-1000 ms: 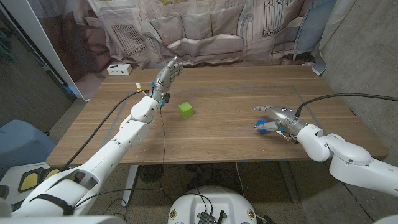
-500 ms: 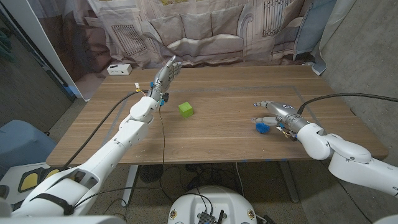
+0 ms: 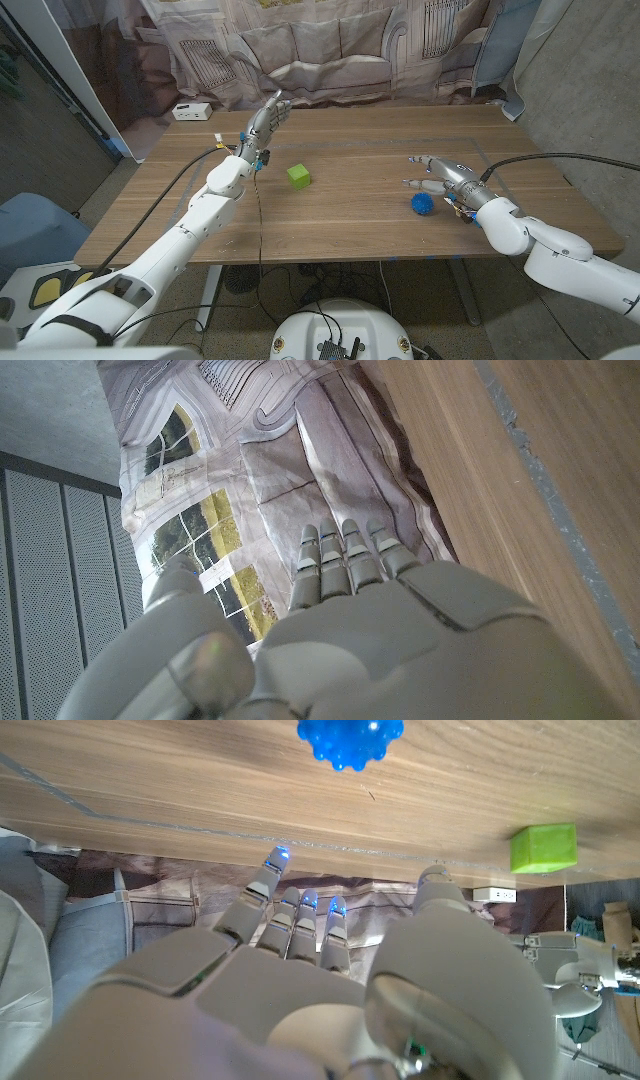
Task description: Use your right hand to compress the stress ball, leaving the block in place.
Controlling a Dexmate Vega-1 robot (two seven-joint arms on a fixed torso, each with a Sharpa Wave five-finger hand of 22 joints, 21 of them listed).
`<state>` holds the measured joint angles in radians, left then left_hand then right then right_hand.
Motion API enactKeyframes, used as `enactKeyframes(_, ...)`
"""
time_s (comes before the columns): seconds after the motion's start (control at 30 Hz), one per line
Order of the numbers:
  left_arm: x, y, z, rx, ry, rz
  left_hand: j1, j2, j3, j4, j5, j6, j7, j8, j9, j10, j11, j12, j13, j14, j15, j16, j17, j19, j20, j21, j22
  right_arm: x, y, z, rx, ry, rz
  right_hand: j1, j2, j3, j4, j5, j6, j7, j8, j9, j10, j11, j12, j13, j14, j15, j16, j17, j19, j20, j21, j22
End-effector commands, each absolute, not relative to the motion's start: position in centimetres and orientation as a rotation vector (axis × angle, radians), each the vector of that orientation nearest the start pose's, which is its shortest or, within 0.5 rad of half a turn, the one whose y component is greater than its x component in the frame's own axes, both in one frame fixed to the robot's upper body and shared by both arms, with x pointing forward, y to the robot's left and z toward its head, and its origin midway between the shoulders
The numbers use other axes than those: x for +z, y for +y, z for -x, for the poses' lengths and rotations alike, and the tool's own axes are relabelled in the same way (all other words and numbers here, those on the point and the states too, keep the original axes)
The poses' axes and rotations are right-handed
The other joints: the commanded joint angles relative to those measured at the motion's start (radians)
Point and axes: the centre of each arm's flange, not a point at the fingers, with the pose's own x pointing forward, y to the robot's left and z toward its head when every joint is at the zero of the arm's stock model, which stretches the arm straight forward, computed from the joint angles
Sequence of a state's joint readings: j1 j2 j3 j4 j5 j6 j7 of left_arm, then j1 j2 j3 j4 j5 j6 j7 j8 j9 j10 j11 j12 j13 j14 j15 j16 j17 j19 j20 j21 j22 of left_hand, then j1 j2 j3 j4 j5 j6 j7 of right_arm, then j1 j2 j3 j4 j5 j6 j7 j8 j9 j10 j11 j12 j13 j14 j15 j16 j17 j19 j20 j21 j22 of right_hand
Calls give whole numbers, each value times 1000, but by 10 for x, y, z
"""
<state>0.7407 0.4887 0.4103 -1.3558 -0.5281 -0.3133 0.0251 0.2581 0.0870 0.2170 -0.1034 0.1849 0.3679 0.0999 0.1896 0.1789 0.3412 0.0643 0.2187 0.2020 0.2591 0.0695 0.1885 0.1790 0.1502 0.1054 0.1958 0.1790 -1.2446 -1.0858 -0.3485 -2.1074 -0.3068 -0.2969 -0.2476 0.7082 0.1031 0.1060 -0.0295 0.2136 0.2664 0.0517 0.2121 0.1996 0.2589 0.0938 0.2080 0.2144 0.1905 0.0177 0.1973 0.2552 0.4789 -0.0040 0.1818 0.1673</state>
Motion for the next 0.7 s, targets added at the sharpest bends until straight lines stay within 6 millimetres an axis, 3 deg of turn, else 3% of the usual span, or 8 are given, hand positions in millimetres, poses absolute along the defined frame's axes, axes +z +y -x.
enactKeyframes(0.03, 43, 253, -637, -225, -747, -62, -1, 3, 0, -4, -3, 7, 1, 2, 5, 1, 1, -1, 5, 8, -1, 2, 3, 3, 5, 5, 1, -37, -283, -515, -88, -632, 1188, 1, 11, 11, -5, -2, 4, 22, -2, 2, 8, 17, 7, -2, 3, 13, 8, -2, 4, -5, 10, 2)
enactKeyframes(0.6, 44, 244, -640, -223, -737, -73, -2, 2, 1, -4, -3, 6, 1, 2, 5, 0, -2, -2, 5, 8, -2, 2, 3, 4, -2, 5, 1, -28, -292, -533, -92, -746, 960, -1, 7, 13, -12, -7, 15, 33, -2, -1, 18, 22, 7, -5, 17, 19, 11, -9, 21, -10, 13, 1)
enactKeyframes(0.7, 47, 242, -639, -208, -744, -94, -2, 1, 1, -5, -3, 6, 2, 2, 5, -1, 2, -2, 5, 8, 1, 1, 3, 5, -4, 5, 1, -26, -297, -536, -77, -752, 902, -6, 6, 13, -13, -9, 23, 50, 0, -1, 15, 33, 4, -7, 4, 26, 5, -12, 11, -8, 8, 0)
